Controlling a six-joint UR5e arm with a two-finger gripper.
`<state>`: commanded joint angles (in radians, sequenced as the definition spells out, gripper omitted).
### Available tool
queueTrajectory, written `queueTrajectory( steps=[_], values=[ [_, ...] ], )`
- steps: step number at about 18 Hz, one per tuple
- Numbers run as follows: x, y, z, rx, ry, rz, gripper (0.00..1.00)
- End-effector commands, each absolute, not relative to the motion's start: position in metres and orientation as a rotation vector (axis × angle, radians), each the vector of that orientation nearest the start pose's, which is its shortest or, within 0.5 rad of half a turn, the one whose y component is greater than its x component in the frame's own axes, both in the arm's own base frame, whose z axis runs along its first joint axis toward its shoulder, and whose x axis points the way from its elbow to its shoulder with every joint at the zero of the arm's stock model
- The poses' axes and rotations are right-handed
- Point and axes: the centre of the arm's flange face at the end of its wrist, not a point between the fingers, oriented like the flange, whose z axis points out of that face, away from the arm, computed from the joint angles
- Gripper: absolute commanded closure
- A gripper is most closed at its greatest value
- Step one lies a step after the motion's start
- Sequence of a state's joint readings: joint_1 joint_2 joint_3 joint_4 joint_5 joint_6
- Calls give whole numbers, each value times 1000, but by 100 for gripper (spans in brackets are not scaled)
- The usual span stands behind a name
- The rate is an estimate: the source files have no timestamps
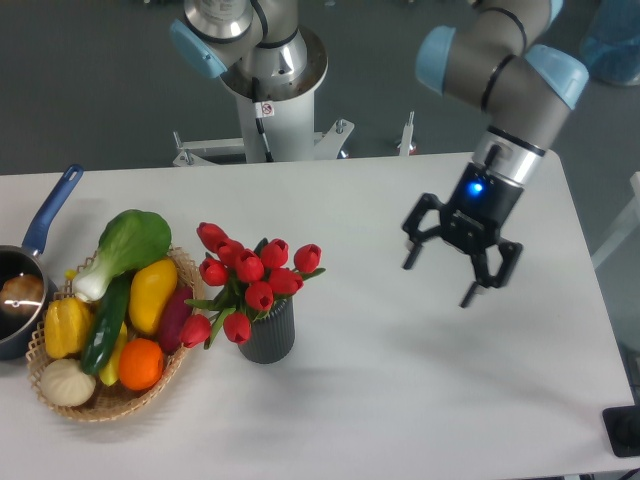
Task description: Insert the flowers into the vase
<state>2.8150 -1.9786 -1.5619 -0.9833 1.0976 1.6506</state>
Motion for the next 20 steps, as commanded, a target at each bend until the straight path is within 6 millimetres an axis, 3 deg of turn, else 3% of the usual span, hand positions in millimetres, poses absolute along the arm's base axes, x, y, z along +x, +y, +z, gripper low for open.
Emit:
queueTrajectory(
  steps=[2, 3, 5, 9, 13, 20],
  values=[
    [-572, 379, 312, -2753, 626, 200, 0],
    [-575, 389, 305, -2822, 664, 212, 0],
    [-582, 397, 300, -2896, 690, 250, 0],
    [-593, 404, 284, -2912, 714, 248, 0],
    [-605, 397, 269, -3001, 706, 259, 0],
    [-611, 397, 264, -3005, 716, 259, 0]
  ],
)
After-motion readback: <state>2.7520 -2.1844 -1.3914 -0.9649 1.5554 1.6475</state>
